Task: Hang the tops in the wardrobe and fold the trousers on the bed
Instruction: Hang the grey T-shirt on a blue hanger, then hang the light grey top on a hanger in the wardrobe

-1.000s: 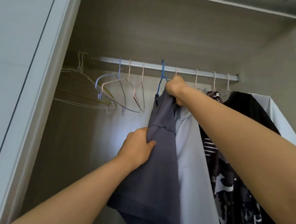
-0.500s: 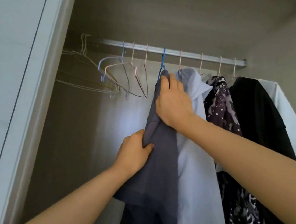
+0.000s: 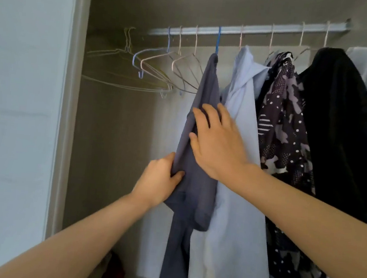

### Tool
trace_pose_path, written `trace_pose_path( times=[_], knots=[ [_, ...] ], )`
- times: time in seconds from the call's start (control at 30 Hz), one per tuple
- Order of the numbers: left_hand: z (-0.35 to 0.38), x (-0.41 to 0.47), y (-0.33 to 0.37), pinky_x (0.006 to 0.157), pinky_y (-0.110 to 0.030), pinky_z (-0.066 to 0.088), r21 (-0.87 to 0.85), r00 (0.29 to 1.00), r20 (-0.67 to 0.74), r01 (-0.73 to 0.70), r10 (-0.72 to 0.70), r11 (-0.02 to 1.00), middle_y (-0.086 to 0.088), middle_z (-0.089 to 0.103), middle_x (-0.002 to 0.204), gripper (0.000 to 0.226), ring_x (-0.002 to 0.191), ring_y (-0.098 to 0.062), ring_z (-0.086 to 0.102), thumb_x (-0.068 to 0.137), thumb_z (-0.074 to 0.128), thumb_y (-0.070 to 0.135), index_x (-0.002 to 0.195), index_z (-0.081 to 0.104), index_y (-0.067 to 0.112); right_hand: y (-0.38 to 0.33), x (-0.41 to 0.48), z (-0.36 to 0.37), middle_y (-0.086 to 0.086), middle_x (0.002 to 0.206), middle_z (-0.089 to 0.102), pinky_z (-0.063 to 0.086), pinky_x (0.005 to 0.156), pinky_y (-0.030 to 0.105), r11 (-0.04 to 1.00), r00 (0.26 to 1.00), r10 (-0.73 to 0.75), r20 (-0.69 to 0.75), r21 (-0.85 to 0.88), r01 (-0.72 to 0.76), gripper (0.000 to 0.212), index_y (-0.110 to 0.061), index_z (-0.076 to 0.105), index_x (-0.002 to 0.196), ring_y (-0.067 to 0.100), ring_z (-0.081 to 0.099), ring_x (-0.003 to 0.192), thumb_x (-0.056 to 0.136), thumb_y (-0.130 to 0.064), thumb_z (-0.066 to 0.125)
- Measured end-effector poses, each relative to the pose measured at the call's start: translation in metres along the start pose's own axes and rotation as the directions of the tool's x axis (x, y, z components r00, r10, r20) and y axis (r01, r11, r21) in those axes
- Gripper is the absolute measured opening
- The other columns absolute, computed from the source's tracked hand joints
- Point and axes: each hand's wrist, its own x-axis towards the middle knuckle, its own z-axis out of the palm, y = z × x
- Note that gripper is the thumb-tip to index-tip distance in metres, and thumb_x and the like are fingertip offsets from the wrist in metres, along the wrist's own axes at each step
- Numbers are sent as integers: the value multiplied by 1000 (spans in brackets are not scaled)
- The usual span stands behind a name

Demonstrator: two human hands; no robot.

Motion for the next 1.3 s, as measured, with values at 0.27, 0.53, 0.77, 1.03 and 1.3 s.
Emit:
trace_pose_path(
  times=[0.27, 0.53, 0.77, 1.03, 1.3],
  knots=[
    [-19, -66, 18, 74, -43, 53, 80, 984, -110, 153, -143, 985, -4, 67, 88, 16, 81, -25, 63, 91, 62, 24, 101, 59, 11, -17, -64, -11, 10, 149, 36, 25, 115, 46, 971, 992, -129, 10, 206, 124, 59, -9, 31, 147, 36, 21, 143, 95, -33, 47],
    [-45, -165, 30, 73, -11, 45, 202, 952, -139, 296, -272, 934, 16, 64, 103, 27, 88, 0, 60, 99, 51, 36, 125, 55, 30, -48, -133, -17, 13, 125, 59, 39, 106, 46, 867, 972, -215, -93, 439, 234, 49, -2, 51, 133, 38, 43, 132, 89, -23, 58],
    [-74, -287, 49, 78, -24, 48, 463, 929, -184, 371, -322, 805, 5, 65, 108, 28, 92, -12, 60, 99, 49, 34, 124, 59, 28, -103, -202, -14, 14, 127, 60, 37, 108, 47, 708, 928, -359, -101, 618, 341, 45, -1, 51, 133, 34, 44, 133, 93, -21, 53],
    [-107, -430, 31, 75, -29, 51, 515, 838, -293, 543, -460, 663, 3, 68, 100, 21, 91, -16, 63, 96, 59, 20, 116, 66, 17, -212, -290, -14, 18, 117, 64, 41, 105, 46, 469, 830, -549, -99, 785, 404, 42, 2, 54, 129, 37, 52, 124, 92, -17, 58],
    [-141, -579, 2, 68, -42, 56, 539, 671, -363, 717, -646, 442, -6, 69, 88, 18, 82, -26, 64, 92, 62, 14, 108, 69, 9, -339, -381, -24, 18, 121, 62, 39, 108, 44, 222, 668, -741, -77, 909, 351, 38, 0, 54, 129, 36, 49, 127, 95, -17, 55]
  ],
)
